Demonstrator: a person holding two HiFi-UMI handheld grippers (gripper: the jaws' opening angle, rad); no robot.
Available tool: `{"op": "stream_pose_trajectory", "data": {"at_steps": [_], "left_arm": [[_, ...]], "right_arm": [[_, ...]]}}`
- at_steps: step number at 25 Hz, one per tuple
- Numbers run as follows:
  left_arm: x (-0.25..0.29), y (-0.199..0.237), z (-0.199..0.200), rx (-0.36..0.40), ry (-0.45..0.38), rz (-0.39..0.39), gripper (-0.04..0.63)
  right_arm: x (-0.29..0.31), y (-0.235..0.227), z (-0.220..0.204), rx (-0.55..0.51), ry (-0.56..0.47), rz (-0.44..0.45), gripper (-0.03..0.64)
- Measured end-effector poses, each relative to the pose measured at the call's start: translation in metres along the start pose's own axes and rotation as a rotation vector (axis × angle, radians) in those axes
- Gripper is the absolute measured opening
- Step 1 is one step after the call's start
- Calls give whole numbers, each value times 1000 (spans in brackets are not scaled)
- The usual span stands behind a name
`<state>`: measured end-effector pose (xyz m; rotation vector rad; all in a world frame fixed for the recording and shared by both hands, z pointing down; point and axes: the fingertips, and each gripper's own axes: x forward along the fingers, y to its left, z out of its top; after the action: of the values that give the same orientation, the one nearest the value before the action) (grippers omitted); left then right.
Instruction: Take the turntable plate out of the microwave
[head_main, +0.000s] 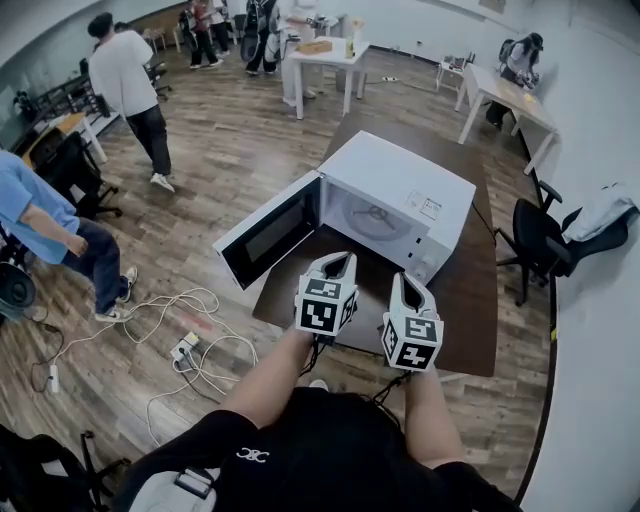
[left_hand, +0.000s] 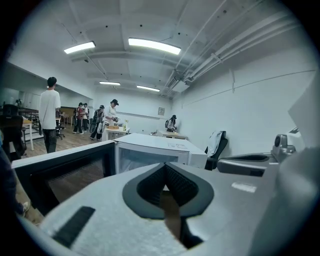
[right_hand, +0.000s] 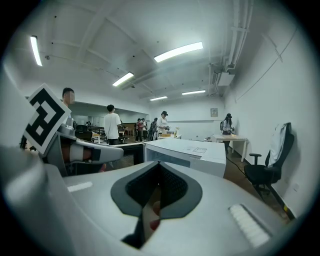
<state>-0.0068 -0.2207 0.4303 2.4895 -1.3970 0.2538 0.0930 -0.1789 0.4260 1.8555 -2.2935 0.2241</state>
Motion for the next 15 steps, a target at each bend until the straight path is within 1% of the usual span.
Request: {"op": "stream_pose_trajectory", "data": {"at_steps": [9,13,15], "left_arm": [[60,29,-10,-50,35,-44,11],[74,37,-14,-70,51,-41,11],[82,42,-19,-73,63,-26,9]], "right_arm": [[49,-16,-9,-10,36,-48,9],[59,-18,-13,-12,56,-55,9],[63,-22,-17,0,69,-58,9]]}}
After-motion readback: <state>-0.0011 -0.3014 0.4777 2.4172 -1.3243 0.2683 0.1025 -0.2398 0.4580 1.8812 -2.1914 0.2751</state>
